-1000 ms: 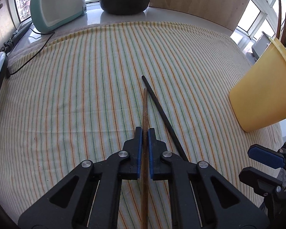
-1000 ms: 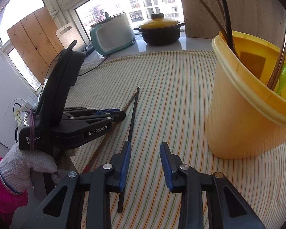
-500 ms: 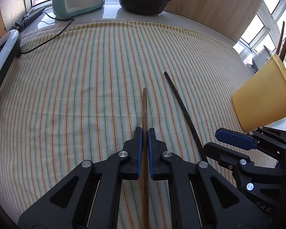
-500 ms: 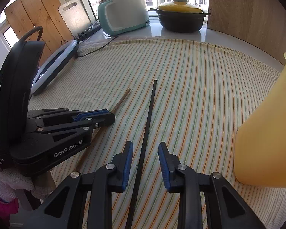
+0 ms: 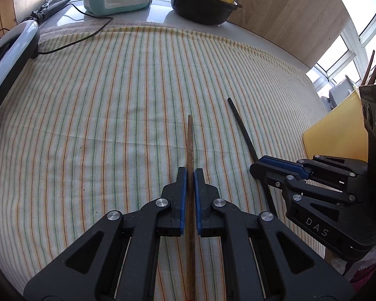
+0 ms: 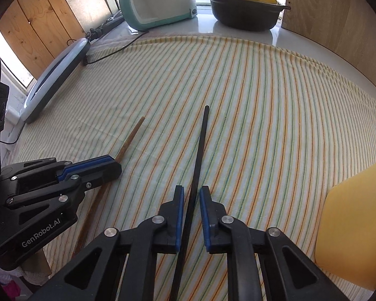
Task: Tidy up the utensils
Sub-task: 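Grasp the black chopstick with the right tool while the left tool grasps the wooden chopstick, then lift both chopsticks and lower them into the yellow container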
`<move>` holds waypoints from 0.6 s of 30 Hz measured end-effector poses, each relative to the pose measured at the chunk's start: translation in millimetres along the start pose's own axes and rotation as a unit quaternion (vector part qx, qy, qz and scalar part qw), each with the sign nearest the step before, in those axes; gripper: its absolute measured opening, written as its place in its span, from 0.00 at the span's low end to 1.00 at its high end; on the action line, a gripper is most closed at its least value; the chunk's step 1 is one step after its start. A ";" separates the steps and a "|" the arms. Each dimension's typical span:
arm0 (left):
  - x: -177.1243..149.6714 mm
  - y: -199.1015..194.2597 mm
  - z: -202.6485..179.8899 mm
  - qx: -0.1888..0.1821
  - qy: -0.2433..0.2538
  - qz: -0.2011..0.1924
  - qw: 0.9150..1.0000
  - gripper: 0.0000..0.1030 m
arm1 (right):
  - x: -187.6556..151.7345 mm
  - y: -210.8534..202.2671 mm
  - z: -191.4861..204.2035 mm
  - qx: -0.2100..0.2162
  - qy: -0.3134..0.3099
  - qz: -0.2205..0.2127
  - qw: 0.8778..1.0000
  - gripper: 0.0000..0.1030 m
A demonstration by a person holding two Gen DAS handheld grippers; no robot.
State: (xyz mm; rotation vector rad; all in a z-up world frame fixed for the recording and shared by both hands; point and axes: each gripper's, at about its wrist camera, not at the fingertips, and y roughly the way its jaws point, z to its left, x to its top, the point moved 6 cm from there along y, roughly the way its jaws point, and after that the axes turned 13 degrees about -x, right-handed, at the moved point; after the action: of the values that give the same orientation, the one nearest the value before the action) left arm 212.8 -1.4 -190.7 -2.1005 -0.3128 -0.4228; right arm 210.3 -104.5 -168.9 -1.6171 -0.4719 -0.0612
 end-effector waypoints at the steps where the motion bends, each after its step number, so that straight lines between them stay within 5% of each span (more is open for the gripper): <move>1: -0.4 -0.7 0.4 -0.001 -0.001 -0.001 1.000 0.04 | -0.3 0.0 -0.1 -0.001 -0.002 0.000 1.000 0.07; 10: -0.3 -15.7 1.5 -0.015 -0.009 -0.020 1.000 0.04 | -3.9 -6.9 -8.1 0.034 0.031 -0.004 0.999 0.03; 18: 0.1 -45.0 -20.4 -0.031 0.014 -0.067 0.997 0.04 | -14.5 -55.0 -13.8 0.062 0.040 -0.064 0.995 0.03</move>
State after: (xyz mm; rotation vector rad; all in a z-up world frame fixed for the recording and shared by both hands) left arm 192.2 5.0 -146.2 -2.1395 -0.4313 -0.5473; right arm 182.0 -120.2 -120.2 -1.4551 -0.5079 -0.1889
